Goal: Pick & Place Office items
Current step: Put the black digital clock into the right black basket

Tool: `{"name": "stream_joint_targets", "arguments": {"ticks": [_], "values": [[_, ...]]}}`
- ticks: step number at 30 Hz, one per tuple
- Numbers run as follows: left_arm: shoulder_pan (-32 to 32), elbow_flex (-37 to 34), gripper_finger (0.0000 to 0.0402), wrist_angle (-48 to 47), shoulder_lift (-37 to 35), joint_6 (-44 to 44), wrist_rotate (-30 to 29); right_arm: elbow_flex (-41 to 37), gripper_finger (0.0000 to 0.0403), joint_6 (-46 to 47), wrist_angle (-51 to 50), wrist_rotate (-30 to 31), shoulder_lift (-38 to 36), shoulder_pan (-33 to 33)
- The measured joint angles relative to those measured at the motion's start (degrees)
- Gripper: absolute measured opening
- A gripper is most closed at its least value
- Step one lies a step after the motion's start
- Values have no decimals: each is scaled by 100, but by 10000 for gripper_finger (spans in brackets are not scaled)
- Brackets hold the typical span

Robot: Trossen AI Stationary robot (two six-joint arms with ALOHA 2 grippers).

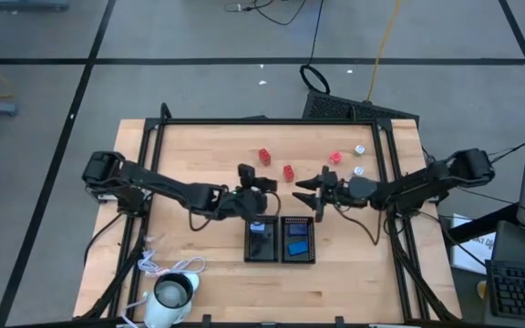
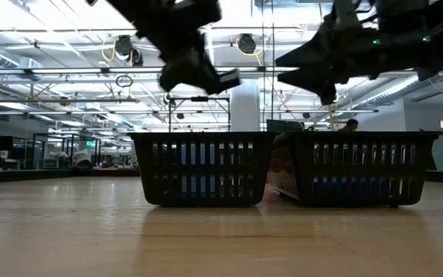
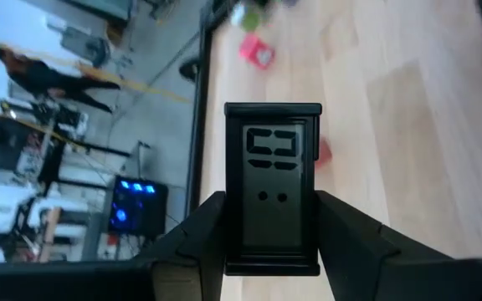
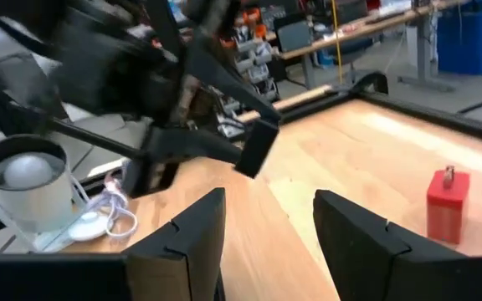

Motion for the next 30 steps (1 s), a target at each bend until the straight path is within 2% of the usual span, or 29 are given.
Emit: {"name": "stream_joint_targets", "arguments": {"ticks": [8, 18, 22, 26, 30], "values": [[-147, 607, 150, -6, 631, 585, -307, 561, 171, 444, 30, -4, 792, -36], [-233, 608, 150, 43, 632, 464, -306, 758, 171, 517, 214, -47, 1139, -128], [-231, 608, 150, 50, 626, 317, -175, 753, 169, 604, 324, -316, 1145, -154], [-238, 608, 150, 80, 621, 322, -133, 762, 153, 596, 380, -574, 1145, -150], [-233, 608, 150, 91, 621, 249, -59, 764, 120, 599, 337, -581, 1145, -150]]}}
